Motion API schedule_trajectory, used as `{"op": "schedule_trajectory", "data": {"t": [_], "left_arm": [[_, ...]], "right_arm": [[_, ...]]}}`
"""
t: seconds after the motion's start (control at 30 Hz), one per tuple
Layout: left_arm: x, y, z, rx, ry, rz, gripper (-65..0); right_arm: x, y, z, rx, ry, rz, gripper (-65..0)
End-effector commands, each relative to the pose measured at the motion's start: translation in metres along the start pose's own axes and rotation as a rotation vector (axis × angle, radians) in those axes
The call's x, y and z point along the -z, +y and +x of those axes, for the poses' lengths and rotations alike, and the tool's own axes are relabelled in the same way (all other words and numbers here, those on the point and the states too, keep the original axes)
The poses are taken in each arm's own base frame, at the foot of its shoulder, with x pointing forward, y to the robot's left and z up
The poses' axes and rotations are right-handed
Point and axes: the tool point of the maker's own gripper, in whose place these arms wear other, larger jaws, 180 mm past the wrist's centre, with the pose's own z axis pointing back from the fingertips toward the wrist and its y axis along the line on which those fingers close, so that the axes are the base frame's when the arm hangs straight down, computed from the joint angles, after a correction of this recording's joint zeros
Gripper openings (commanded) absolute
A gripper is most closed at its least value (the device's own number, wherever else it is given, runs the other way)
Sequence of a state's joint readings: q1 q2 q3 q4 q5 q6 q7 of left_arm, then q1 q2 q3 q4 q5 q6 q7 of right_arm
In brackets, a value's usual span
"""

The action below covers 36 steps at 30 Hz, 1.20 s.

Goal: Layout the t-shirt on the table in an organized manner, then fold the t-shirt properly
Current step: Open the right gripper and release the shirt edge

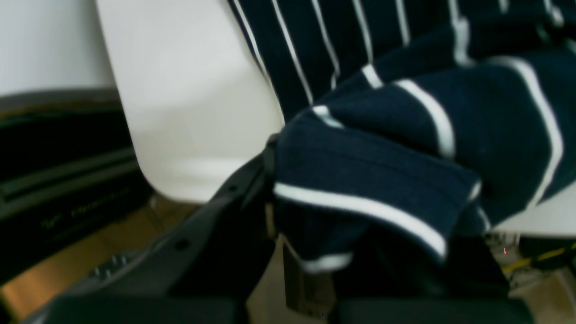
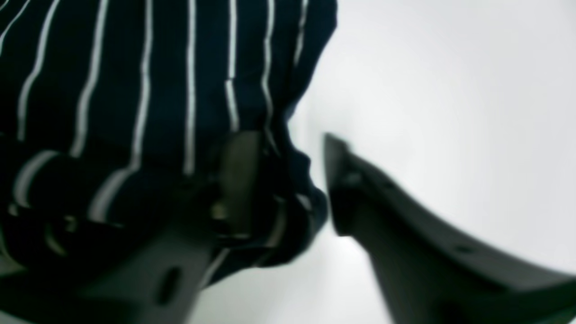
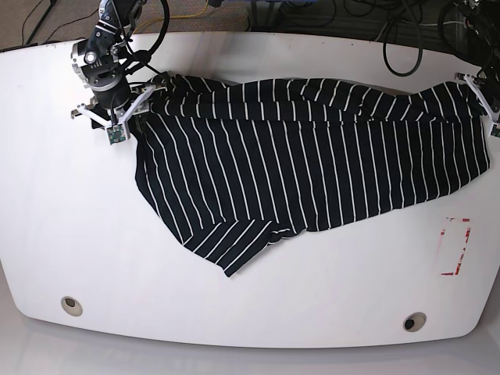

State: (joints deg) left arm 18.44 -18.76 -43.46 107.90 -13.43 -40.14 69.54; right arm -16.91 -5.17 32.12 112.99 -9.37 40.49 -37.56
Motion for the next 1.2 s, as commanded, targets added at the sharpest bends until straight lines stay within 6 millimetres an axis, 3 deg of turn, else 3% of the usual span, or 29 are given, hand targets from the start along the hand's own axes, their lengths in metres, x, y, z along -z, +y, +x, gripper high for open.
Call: {"op": "schedule_trajectory", "data": {"t": [0.0,0.1,0.2,0.3,0.4,0.53,0.73,0.9,1.17], "left_arm": [[-0.005,0.01,0.009,0.016,-0.026,0.031,-63.9],[-0.004,0.005,0.008,0.033,-0.018,0.018,-54.7],[-0.003,0.0,0.001,0.047,-0.002,0.004,-38.2],[-0.003,-0.001,-0.002,0.05,0.006,0.005,-25.0],[-0.003,0.0,-0.003,0.048,0.01,0.005,-16.4],[-0.002,0.0,-0.004,0.046,0.014,0.005,-15.4],[-0.004,0.006,-0.003,0.032,0.006,0.019,-15.8],[-0.018,0.028,0.002,-0.022,-0.035,0.085,-15.8],[-0.04,0.063,0.028,-0.103,-0.143,0.193,-15.7]], "right_arm": [[-0.004,-0.008,0.012,0.002,-0.042,-0.029,-23.1],[-0.004,-0.008,0.011,0.004,-0.042,-0.03,-13.2],[-0.005,-0.008,0.009,0.004,-0.039,-0.03,-3.8],[-0.005,-0.008,0.009,0.003,-0.038,-0.031,-1.7],[-0.007,-0.011,0.007,0.002,-0.033,-0.039,-1.7],[-0.008,-0.019,0.008,0.011,-0.038,-0.06,-1.7],[-0.004,-0.027,0.027,0.014,-0.083,-0.077,-1.7],[0.0,-0.037,0.059,0.005,-0.154,-0.096,-1.3],[0.027,-0.031,0.108,-0.027,-0.237,-0.041,-1.3]]}}
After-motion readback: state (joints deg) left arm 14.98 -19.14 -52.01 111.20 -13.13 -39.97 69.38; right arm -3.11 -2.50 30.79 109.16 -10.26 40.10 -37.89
